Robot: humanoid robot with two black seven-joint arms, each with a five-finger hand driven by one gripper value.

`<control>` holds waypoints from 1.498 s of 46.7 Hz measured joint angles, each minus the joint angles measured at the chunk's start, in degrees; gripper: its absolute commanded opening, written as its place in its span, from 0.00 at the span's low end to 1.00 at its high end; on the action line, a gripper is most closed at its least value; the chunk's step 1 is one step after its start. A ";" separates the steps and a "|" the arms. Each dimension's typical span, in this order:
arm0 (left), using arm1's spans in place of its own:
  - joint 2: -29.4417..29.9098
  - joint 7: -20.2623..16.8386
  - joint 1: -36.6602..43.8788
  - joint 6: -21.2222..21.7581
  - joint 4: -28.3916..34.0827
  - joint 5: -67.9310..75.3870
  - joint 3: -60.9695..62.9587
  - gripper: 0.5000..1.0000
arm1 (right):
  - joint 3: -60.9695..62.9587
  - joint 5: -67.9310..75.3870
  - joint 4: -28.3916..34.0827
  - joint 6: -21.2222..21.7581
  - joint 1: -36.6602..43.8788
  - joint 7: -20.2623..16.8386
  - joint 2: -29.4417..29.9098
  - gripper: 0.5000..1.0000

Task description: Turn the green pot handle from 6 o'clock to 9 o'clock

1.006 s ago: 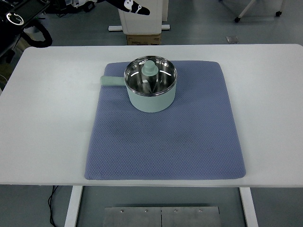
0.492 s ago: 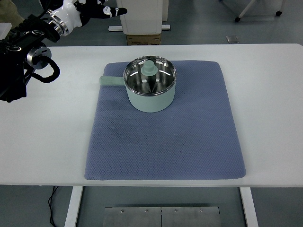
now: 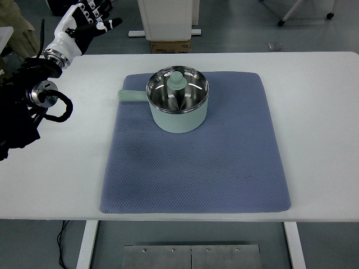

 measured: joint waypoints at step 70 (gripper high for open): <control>-7.12 2.40 12.04 4.36 -0.03 -0.11 -15.73 1.00 | -0.02 -0.01 0.00 -0.01 0.02 0.01 0.00 1.00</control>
